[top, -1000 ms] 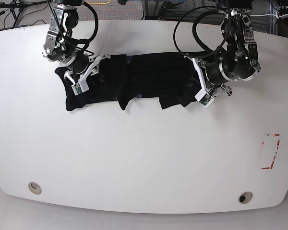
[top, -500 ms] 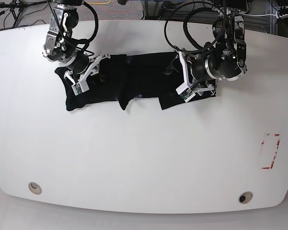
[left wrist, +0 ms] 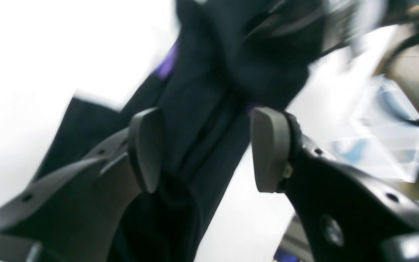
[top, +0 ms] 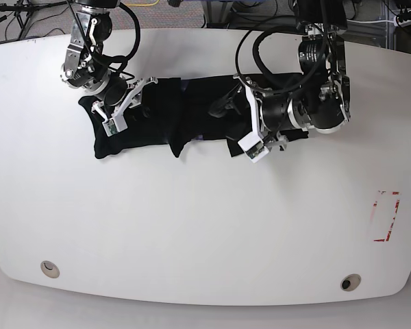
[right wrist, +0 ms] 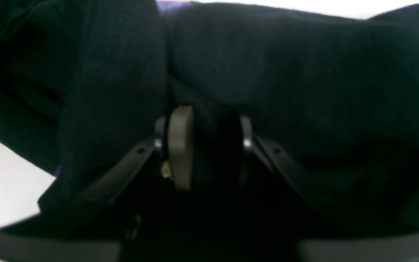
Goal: Fold the T-shirt properly
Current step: 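Fold the held band end over toward the right gripper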
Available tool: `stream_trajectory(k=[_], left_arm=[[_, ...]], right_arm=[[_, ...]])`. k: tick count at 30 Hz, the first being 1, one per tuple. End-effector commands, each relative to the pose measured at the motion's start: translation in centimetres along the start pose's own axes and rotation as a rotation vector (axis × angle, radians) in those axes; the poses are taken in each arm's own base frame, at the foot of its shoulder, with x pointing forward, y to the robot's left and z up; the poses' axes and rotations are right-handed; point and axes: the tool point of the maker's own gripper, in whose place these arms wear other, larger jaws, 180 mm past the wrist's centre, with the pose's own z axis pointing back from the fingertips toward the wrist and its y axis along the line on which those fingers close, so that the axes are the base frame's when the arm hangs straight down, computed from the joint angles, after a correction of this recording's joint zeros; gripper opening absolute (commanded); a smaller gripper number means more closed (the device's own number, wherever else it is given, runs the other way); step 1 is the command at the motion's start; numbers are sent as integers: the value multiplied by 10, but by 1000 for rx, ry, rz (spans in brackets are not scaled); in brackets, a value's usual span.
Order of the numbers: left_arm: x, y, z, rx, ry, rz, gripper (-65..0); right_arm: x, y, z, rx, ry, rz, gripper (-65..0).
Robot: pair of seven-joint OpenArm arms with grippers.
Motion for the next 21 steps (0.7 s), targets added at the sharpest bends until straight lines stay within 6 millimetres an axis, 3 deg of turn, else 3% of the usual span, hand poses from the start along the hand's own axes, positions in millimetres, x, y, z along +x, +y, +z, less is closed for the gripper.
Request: stream_trajectory(k=[1,7,12,16,21], left_arm=[[23,1,10,-11,-94,-11,-300],[16,40,36,120,-114,53,-304],[-7,71,63,259,-34,53,-319],[-23,91,84,335,16,65,-422],[-46,96,92,383,68,104,-511]], right_arm=[[-26,-8,3,-38,127,20,-485],[-25,-8,2,-38,125,21,-485],[-25,-8,2,-39,126,22,-485],[-25,-8,2,-37,125,20,-485],[-24,-4,-1,-31,120,13,-485]])
